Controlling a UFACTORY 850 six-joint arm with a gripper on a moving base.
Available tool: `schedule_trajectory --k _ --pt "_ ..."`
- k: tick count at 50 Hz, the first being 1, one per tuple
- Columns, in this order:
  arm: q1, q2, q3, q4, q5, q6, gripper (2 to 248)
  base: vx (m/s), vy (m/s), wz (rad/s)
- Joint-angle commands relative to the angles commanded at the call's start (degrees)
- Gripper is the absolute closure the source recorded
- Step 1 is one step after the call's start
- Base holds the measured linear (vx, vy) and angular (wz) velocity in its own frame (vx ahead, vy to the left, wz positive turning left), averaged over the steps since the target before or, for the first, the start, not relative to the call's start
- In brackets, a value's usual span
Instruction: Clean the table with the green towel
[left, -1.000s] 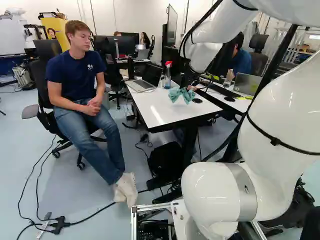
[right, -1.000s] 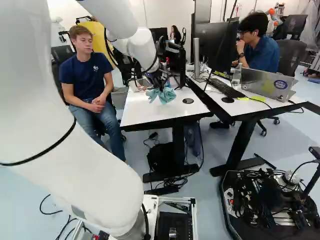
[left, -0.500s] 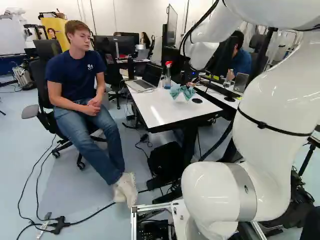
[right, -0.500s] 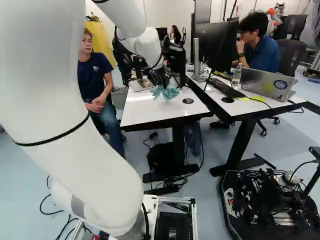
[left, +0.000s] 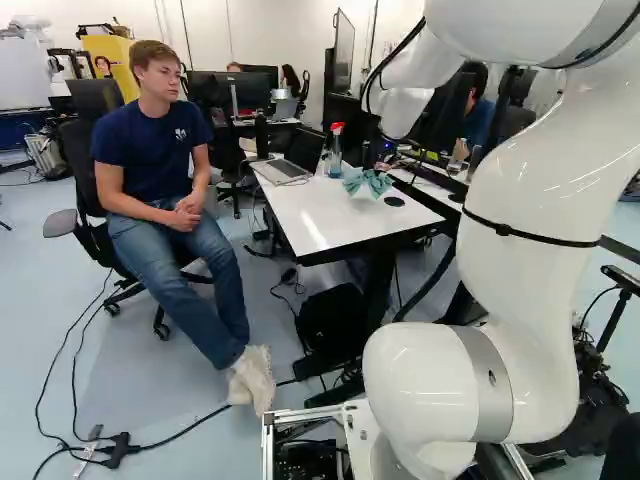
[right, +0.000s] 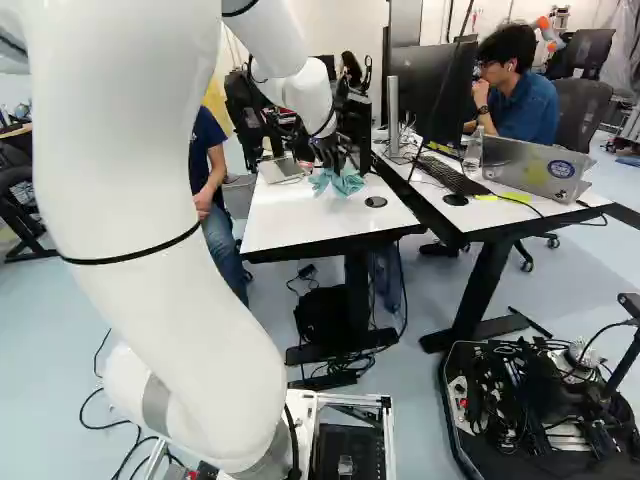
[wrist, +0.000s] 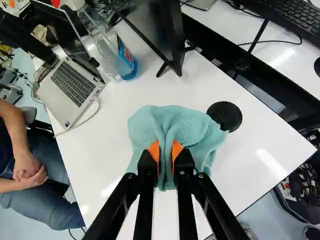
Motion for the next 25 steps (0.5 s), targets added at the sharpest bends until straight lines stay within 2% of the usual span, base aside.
schedule_trajectory --k 25 --pt "-0.2 -4.7 -1.7 0.0 0.2 0.0 202 0.000 0.000 0.000"
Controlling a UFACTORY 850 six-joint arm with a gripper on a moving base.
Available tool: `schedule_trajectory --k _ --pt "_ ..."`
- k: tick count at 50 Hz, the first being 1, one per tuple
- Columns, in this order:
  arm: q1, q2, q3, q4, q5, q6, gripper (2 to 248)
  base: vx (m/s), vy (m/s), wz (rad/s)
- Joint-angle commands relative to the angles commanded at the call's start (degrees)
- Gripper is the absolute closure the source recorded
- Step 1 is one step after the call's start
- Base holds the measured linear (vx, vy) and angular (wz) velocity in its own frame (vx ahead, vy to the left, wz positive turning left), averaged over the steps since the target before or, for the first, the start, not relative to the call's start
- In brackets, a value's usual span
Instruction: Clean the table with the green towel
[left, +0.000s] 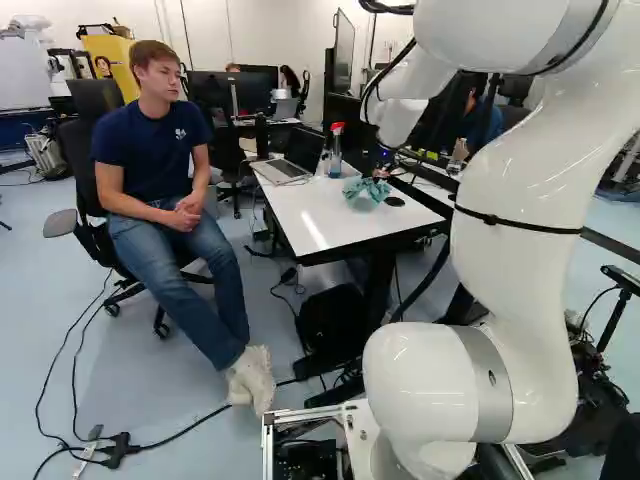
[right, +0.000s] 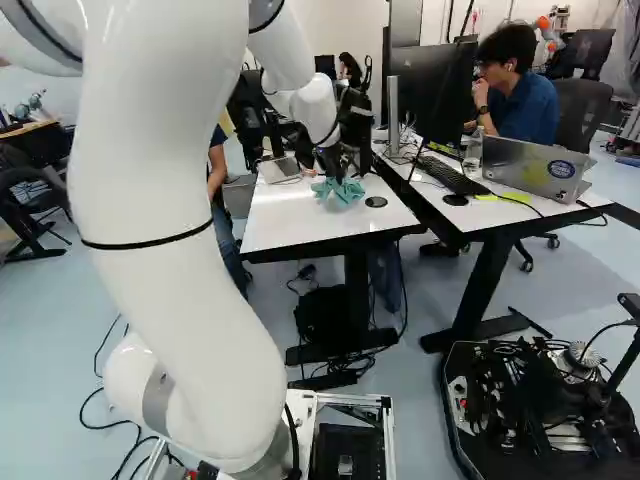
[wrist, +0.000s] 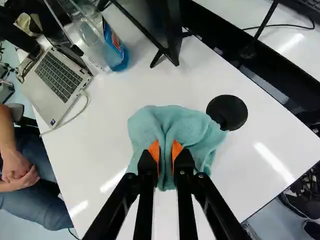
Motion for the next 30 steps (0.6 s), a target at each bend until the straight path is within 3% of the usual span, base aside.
schedule_trajectory --k 30 --pt "-0.3 -6.0 -2.8 0.0 3.8 0.0 202 0.000 0.000 0.000"
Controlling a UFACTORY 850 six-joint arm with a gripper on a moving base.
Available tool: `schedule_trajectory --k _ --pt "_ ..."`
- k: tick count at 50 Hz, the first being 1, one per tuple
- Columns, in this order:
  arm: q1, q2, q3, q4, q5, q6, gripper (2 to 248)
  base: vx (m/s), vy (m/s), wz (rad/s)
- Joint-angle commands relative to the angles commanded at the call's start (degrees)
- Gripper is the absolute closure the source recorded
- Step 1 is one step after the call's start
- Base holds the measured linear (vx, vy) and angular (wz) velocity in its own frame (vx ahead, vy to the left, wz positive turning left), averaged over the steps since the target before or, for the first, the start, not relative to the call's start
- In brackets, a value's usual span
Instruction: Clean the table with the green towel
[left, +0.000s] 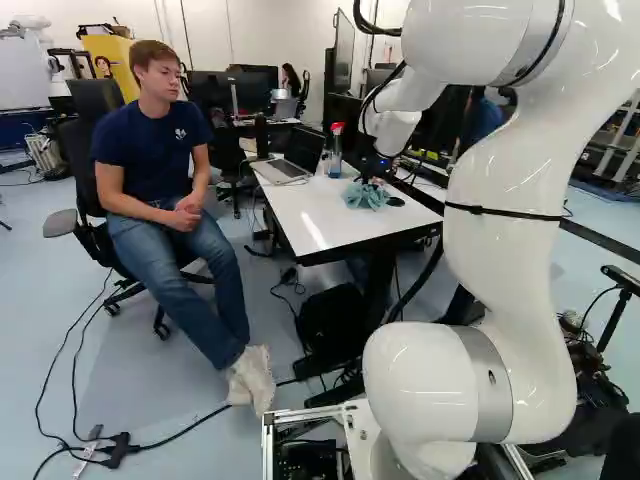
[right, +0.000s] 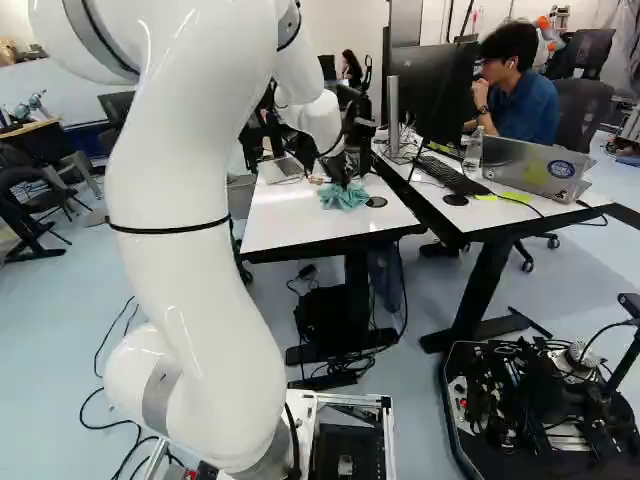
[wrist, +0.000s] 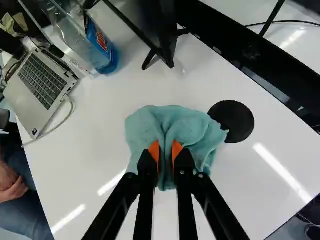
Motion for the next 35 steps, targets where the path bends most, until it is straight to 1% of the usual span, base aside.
schedule_trajectory --k 15,35 --pt "0.0 -2.2 -0.7 0.0 0.5 0.0 202 0.000 0.000 0.000" --pt "0.0 -2.5 -0.8 0.0 0.5 0.0 202 0.000 0.000 0.000"
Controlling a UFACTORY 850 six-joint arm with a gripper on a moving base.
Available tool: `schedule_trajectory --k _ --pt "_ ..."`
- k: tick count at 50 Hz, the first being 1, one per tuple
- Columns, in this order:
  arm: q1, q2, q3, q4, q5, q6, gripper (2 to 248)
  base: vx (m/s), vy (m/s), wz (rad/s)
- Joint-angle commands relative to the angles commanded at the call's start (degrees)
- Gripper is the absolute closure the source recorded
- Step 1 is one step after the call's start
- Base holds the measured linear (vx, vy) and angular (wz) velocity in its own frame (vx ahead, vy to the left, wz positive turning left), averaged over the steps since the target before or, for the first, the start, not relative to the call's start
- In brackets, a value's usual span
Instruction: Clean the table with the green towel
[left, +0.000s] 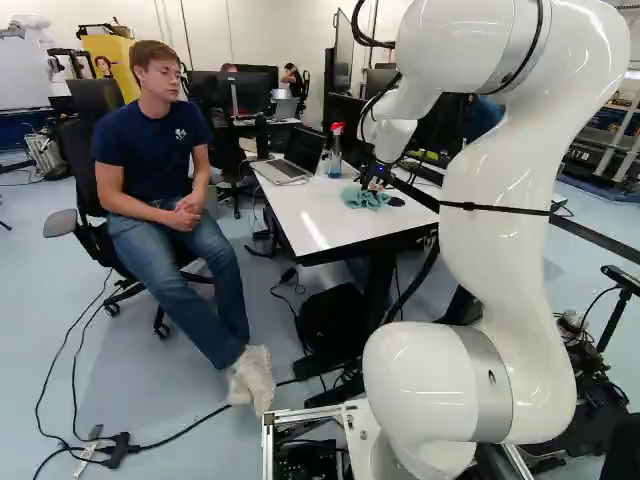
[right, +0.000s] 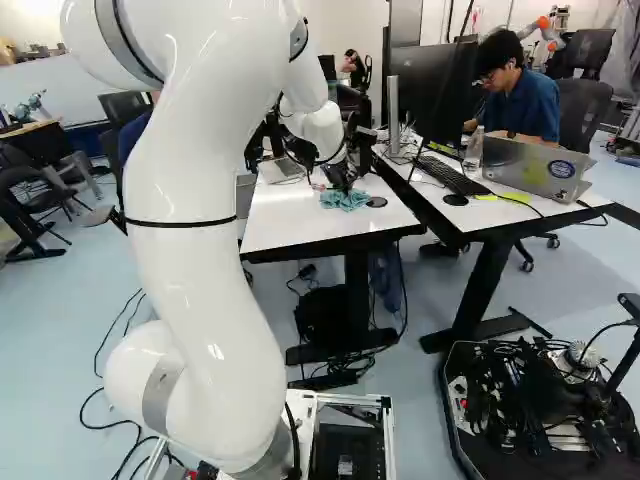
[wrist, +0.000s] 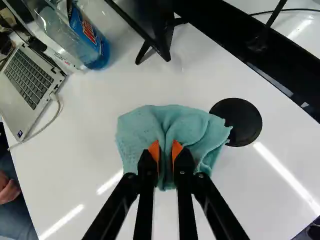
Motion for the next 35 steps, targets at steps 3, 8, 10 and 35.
schedule_trajectory --k 3,8,10,35 --pt "0.0 0.0 0.0 0.0 0.0 0.0 202 0.000 0.000 0.000" --pt "0.0 0.0 0.0 0.0 0.0 0.0 202 0.000 0.000 0.000" --pt "0.0 0.0 0.0 0.0 -0.1 0.0 202 0.000 0.000 0.000" --pt "0.0 0.0 0.0 0.0 -2.6 0.0 202 0.000 0.000 0.000"
